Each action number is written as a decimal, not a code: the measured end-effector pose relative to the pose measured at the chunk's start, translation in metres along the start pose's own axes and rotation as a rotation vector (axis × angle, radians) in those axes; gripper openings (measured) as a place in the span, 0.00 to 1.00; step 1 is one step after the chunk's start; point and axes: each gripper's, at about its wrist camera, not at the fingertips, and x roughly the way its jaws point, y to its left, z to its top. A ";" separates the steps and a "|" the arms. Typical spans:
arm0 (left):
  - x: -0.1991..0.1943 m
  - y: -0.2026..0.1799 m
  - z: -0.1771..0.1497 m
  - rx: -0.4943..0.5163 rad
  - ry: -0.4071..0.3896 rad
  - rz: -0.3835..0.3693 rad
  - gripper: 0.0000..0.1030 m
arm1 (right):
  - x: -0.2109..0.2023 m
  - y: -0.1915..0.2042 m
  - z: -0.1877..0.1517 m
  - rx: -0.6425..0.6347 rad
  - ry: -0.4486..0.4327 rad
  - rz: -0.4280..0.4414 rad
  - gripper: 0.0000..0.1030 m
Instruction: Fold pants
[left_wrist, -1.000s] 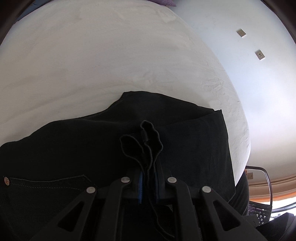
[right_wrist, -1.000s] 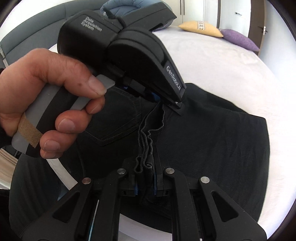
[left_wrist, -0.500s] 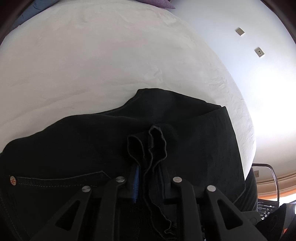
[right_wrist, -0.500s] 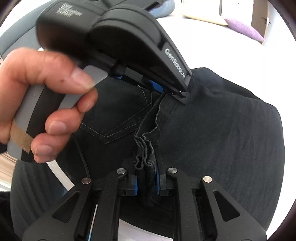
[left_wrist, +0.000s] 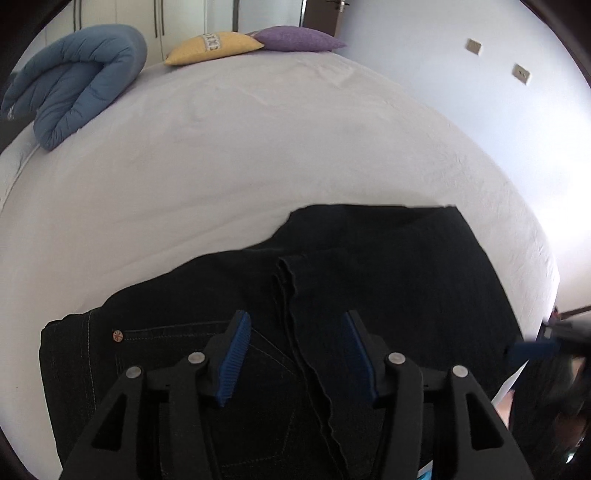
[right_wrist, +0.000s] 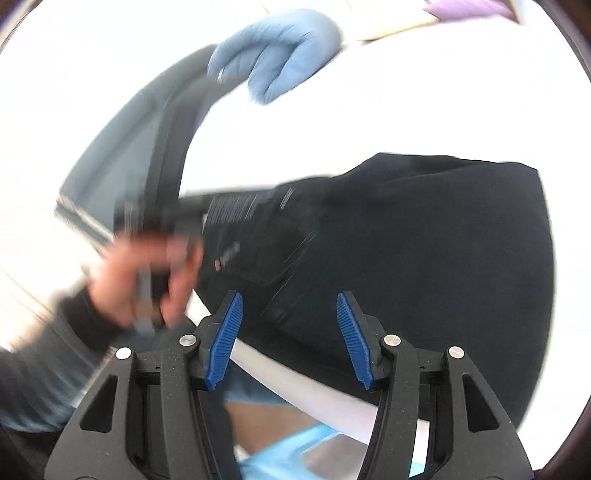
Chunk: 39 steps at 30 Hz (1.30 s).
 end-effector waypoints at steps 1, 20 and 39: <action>0.004 -0.006 -0.006 0.021 0.014 0.020 0.60 | -0.012 -0.021 0.007 0.046 -0.007 0.020 0.50; 0.052 -0.037 -0.037 0.030 0.132 0.102 0.71 | 0.008 -0.183 0.077 0.331 0.029 0.185 0.49; 0.042 -0.033 -0.042 0.006 0.100 0.093 0.71 | -0.015 -0.050 -0.083 0.155 0.272 0.113 0.50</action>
